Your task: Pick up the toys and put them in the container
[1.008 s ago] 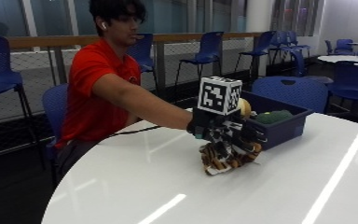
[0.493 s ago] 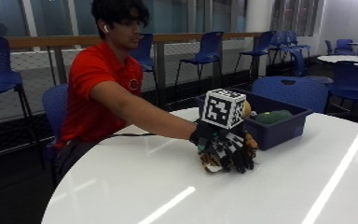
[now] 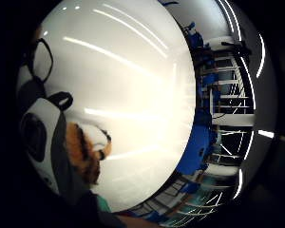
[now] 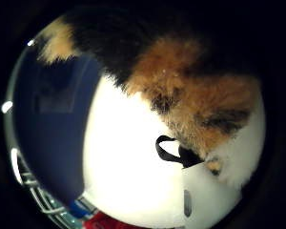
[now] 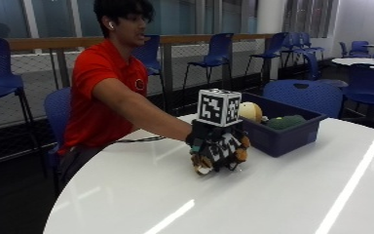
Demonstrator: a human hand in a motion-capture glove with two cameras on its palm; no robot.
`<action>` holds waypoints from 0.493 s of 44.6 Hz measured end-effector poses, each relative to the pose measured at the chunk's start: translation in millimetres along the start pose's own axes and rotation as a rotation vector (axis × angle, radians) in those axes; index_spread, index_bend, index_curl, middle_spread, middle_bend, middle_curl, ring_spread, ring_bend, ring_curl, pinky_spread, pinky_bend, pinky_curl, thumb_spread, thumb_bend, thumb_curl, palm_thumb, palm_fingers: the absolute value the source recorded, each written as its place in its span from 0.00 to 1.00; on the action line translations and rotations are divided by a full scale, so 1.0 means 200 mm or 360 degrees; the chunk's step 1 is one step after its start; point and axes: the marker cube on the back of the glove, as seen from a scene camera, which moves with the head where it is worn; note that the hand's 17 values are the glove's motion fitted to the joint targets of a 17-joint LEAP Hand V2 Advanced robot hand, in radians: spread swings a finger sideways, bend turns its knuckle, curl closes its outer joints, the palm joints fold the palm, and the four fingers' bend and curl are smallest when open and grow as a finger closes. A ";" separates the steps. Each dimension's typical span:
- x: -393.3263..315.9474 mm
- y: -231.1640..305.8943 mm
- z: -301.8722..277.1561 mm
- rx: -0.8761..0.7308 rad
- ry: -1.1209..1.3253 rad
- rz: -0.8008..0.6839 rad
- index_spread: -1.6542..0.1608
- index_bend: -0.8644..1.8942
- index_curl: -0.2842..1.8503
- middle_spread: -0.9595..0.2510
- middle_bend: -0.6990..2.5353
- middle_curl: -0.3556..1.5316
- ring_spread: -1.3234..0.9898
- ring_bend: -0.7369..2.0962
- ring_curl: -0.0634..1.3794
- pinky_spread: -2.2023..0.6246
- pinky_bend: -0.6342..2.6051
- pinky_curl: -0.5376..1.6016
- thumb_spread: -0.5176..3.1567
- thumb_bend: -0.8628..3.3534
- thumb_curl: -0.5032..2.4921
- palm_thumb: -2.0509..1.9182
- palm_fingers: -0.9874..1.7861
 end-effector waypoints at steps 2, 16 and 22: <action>0.03 0.03 -0.02 -0.0001 -0.0032 0.0020 0.69 0.45 0.32 0.45 0.46 0.44 0.38 0.65 0.45 0.62 0.47 0.41 0.40 0.25 0.39 0.67 0.80; 0.17 0.12 -0.52 0.0243 -0.0260 0.0110 0.72 0.53 0.39 0.48 0.52 0.51 0.39 0.68 0.47 0.62 0.47 0.43 0.33 0.22 0.42 0.65 0.81; 0.00 0.14 -0.82 0.0363 -0.0332 0.0028 0.73 0.54 0.42 0.50 0.53 0.52 0.40 0.69 0.47 0.62 0.48 0.44 0.31 0.21 0.44 0.65 0.80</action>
